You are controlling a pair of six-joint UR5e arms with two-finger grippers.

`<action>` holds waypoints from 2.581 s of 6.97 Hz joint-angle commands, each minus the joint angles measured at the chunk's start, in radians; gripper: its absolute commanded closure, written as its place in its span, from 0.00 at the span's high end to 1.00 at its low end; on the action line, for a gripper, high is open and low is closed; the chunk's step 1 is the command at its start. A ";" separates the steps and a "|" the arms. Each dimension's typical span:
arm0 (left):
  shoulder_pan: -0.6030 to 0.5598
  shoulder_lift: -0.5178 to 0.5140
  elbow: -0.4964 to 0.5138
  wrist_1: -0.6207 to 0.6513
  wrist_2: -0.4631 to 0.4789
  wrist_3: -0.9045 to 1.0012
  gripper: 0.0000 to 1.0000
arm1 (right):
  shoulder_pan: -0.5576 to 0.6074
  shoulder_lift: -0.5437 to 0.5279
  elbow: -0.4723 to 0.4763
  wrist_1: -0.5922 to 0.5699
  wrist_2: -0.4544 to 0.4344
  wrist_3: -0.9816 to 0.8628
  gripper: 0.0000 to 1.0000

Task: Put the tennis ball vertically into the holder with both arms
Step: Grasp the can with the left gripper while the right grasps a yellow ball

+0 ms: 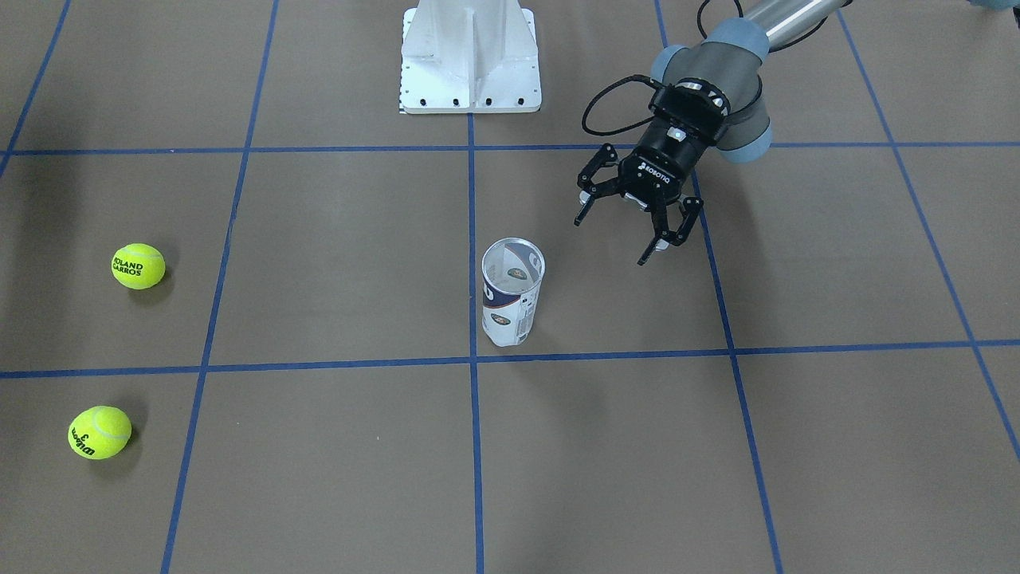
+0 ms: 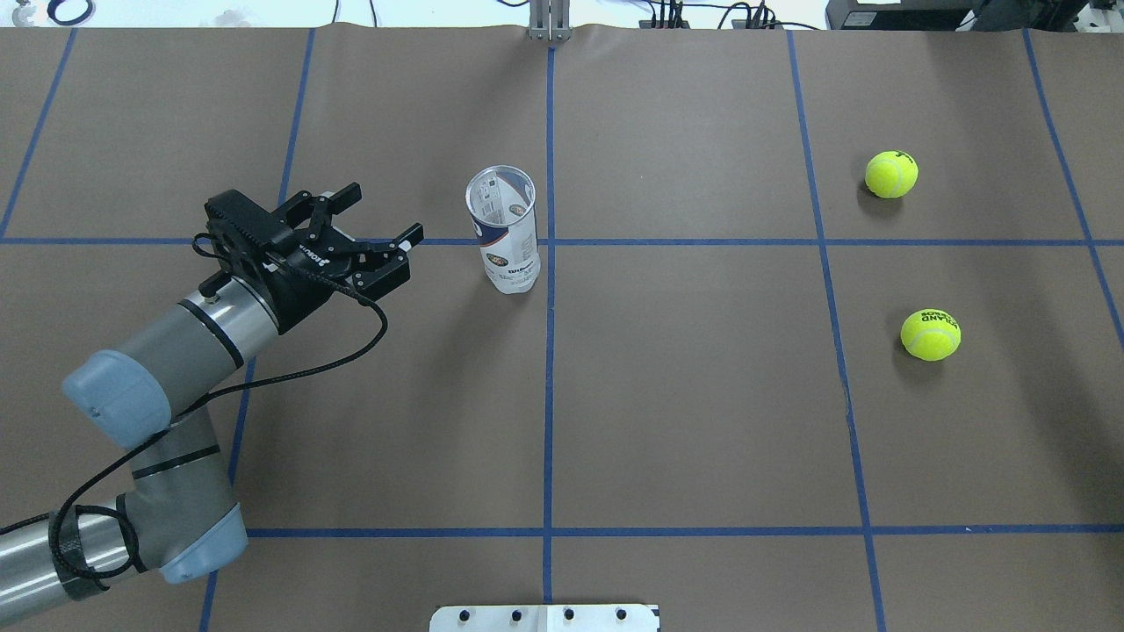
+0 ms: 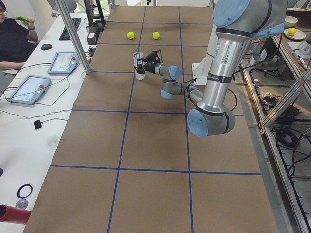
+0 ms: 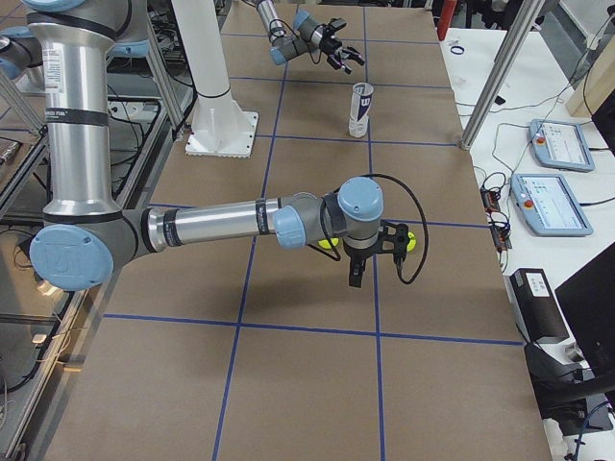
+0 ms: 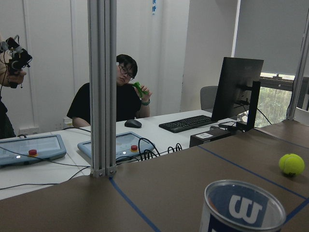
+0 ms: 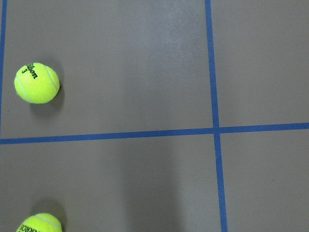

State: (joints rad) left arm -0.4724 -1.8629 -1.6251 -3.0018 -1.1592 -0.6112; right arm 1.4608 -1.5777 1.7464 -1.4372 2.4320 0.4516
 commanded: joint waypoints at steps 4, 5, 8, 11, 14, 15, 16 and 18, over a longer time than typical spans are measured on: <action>0.043 0.017 0.060 0.099 -0.020 -0.067 0.99 | -0.372 0.119 0.062 0.001 -0.123 0.267 1.00; 0.043 0.019 0.064 0.100 -0.020 -0.067 0.99 | -0.425 0.119 0.059 0.003 -0.164 0.268 1.00; 0.044 0.016 0.062 0.100 -0.020 -0.065 0.99 | -0.509 0.116 0.039 0.003 -0.241 0.254 1.00; 0.044 0.014 0.062 0.100 -0.020 -0.064 0.99 | -0.520 0.110 -0.004 0.003 -0.246 0.180 1.00; 0.044 0.021 0.060 0.100 -0.022 -0.056 0.99 | -0.554 0.119 -0.031 0.003 -0.245 0.180 1.00; 0.044 0.021 0.059 0.100 -0.022 -0.055 0.99 | -0.560 0.119 -0.037 0.003 -0.245 0.180 0.99; 0.044 0.021 0.059 0.100 -0.022 -0.055 0.99 | -0.560 0.120 -0.044 0.003 -0.232 0.174 0.74; 0.044 0.021 0.059 0.100 -0.022 -0.053 0.99 | -0.560 0.120 -0.035 0.004 -0.234 0.164 0.00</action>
State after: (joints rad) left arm -0.4280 -1.8424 -1.5661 -2.9023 -1.1812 -0.6648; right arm 0.9013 -1.4576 1.7055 -1.4340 2.1979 0.6225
